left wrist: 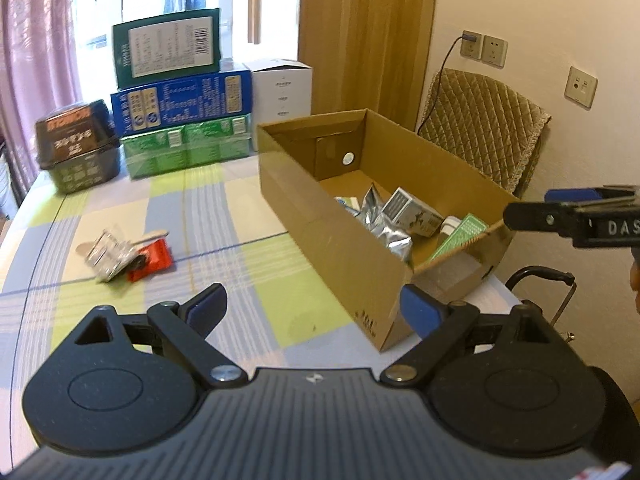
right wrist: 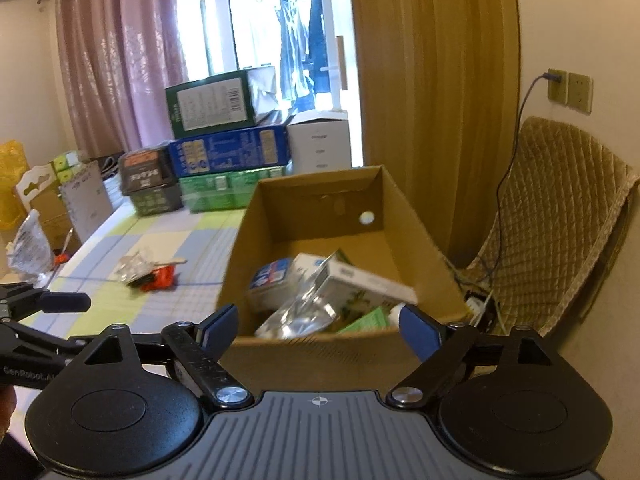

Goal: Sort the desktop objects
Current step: 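Withdraw both tools back over the remaining items on the table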

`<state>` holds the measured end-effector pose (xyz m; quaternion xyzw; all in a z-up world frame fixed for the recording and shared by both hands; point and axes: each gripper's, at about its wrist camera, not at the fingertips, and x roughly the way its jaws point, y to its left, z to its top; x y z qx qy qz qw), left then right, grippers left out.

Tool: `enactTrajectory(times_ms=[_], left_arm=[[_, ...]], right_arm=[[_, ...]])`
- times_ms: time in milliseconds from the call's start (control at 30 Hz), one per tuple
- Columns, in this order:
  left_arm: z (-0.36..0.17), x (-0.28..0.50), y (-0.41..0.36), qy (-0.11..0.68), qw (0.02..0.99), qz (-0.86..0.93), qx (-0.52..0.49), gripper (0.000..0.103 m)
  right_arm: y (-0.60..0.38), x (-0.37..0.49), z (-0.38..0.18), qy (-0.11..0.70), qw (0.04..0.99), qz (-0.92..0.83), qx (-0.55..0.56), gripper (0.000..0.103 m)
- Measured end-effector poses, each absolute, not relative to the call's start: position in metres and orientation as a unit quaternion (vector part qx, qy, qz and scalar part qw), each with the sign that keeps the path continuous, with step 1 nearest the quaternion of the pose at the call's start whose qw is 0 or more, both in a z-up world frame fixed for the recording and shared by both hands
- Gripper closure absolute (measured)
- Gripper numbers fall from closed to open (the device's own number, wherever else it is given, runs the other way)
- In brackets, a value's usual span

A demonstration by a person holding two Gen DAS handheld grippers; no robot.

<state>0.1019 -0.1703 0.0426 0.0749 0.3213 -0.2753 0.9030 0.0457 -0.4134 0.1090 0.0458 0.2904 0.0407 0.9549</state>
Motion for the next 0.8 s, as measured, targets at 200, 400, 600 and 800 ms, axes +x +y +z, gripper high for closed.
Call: enactTrajectory(times_ms=[200, 400, 600, 800], left_arm=[[0.042, 0.08, -0.14, 0.328, 0.908, -0.253, 0.06, 0.01], [0.037, 0.061, -0.102, 0.342, 0.913, -0.218, 0.043, 0.009], [0.031, 0.059, -0.064, 0.352, 0.918, -0.18, 0.032, 0.008], [0.026, 0.066, -0.034, 0.357, 0.922, -0.151, 0.018, 0.008]], right_arm=[[-0.39, 0.023, 0.101, 0.303, 0.949, 0.058, 0.062, 0.014], [-0.361, 0.009, 0.087, 0.328, 0.939, 0.087, 0.062, 0.011], [-0.335, 0.004, 0.074, 0.343, 0.931, 0.107, 0.069, 0.009], [-0.314, 0.01, 0.066, 0.354, 0.925, 0.123, 0.059, 0.009]])
